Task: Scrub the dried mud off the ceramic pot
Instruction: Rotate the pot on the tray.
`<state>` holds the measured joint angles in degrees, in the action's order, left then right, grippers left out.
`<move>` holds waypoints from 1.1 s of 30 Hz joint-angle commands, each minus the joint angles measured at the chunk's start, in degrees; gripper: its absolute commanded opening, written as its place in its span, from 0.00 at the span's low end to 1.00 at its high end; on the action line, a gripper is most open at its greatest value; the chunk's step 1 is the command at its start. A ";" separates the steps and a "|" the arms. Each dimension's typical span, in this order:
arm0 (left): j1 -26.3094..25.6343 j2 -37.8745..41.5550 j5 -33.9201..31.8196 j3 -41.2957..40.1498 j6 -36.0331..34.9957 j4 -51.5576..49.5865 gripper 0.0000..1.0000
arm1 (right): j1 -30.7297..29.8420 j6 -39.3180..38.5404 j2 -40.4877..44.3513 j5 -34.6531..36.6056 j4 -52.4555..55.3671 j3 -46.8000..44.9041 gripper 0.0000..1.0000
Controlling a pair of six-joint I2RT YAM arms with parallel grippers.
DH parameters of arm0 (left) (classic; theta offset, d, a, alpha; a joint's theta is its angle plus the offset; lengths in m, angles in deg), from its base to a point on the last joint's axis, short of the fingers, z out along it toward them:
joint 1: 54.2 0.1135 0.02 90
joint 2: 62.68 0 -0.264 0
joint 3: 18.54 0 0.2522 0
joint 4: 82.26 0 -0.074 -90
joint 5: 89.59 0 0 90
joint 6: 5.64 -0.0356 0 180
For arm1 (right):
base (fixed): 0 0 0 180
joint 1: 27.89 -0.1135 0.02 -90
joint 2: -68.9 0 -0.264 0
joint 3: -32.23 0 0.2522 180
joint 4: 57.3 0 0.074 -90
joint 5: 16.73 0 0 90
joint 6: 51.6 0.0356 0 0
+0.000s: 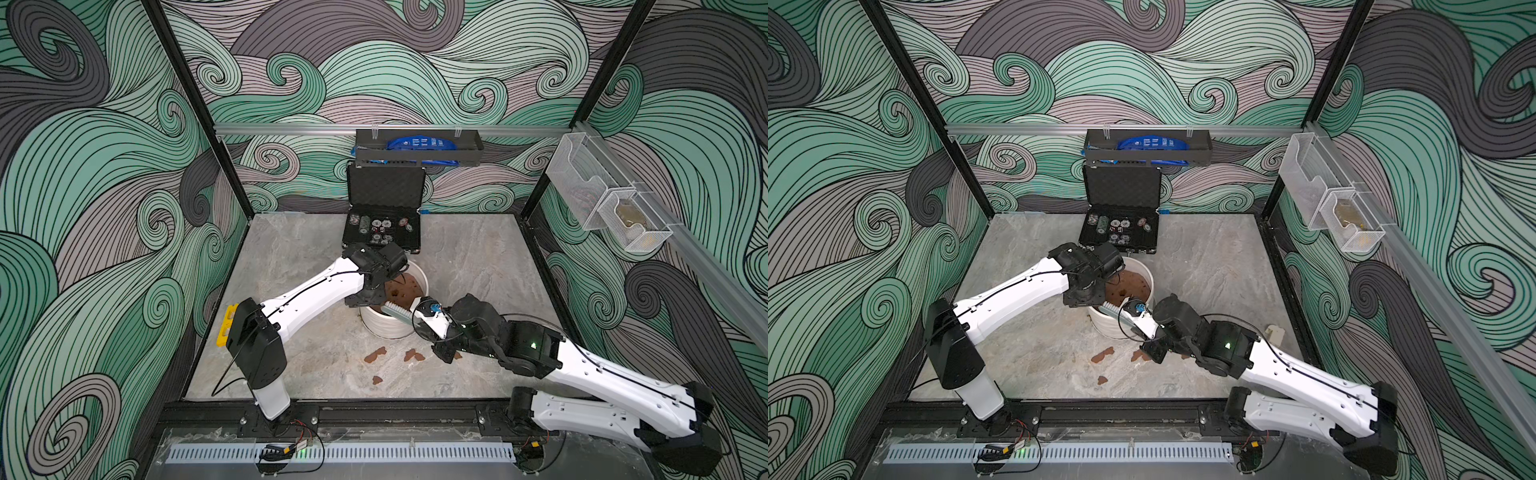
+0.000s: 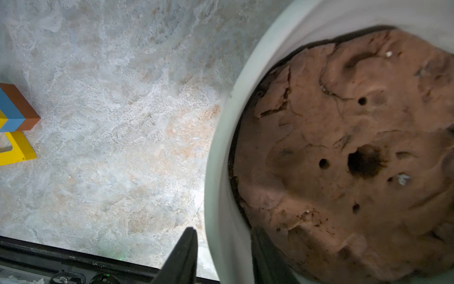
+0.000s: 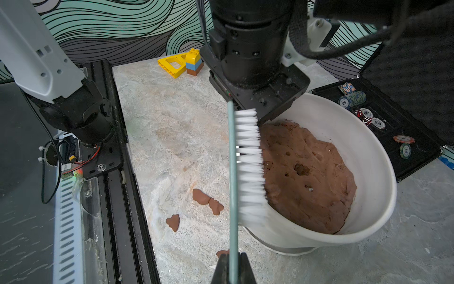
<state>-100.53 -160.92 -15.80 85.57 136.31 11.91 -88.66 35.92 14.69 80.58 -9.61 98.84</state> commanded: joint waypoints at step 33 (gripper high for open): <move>14.78 -4.82 18.13 2.86 -58.07 14.29 0.05 | 0.83 -3.23 -1.40 -3.92 -2.73 -0.93 0.00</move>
<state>-86.14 -163.87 -2.84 87.38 90.47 26.77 -88.29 33.14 11.96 73.41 -11.44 96.30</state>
